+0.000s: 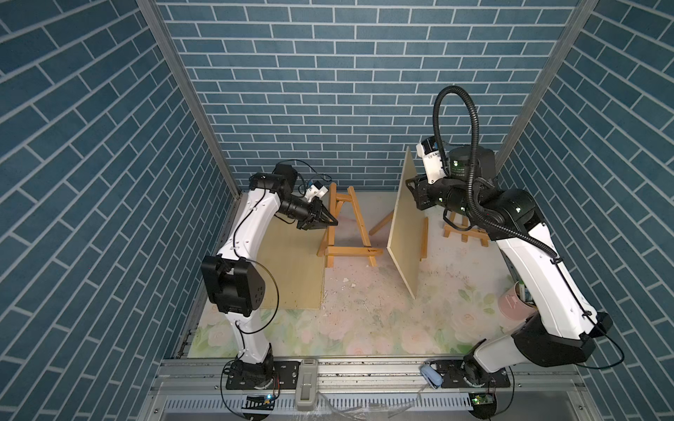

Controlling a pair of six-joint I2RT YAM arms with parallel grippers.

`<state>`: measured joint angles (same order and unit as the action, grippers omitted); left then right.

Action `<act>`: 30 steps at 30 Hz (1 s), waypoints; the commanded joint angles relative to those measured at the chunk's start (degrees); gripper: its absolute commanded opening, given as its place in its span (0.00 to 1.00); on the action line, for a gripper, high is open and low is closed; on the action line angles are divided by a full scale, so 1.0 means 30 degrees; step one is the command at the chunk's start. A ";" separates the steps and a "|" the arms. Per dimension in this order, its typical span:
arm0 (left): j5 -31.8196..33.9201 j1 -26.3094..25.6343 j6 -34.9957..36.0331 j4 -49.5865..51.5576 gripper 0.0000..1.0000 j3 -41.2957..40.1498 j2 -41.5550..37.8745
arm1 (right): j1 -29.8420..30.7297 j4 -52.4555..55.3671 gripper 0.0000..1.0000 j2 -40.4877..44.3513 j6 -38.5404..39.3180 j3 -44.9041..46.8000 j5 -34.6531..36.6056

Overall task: Disassemble the easel
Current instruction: Fold up the easel.

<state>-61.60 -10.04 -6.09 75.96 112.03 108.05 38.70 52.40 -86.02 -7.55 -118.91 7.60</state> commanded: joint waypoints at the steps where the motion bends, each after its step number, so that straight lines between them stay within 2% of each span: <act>1: -0.3291 0.0107 0.1383 -0.0327 0.00 0.0101 0.0642 | -0.0076 0.0150 0.30 0.0129 -0.0752 0.0419 -0.0101; 4: -0.4966 0.0125 0.2077 -0.0375 0.00 -0.0168 0.1377 | -0.0052 0.0025 0.30 0.0363 -0.0961 0.0855 -0.0107; 6: -0.4997 0.0125 0.2399 -0.0202 0.00 -0.0243 0.1876 | -0.0067 -0.0005 0.30 0.0514 -0.1027 0.1074 0.0026; 10: -0.6048 0.0438 0.4552 0.1248 0.00 -0.0165 0.3438 | -0.0093 0.0067 0.30 0.0577 -0.1050 0.1173 0.0273; 17: -0.4246 0.0682 0.7168 0.4003 0.00 0.1415 0.6532 | -0.0082 0.0337 0.30 0.0202 -0.1094 0.0719 0.0474; 23: -0.1780 0.0722 0.5751 0.3041 0.00 0.3264 0.8169 | -0.0082 0.0660 0.31 0.0020 -0.0969 0.0292 0.1161; 26: -0.1559 0.0711 0.5325 0.2631 0.00 0.4489 0.9253 | -0.0142 0.0813 0.31 -0.0005 -0.0947 0.0204 0.1559; 30: -0.1216 0.0711 0.4403 0.1975 0.08 0.6284 1.0964 | -0.0270 0.0960 0.31 -0.0116 -0.0940 0.0091 0.1974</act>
<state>-64.34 -8.12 8.82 82.70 127.76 138.23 38.30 53.87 -86.06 -9.15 -116.73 11.18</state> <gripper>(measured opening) 0.178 0.305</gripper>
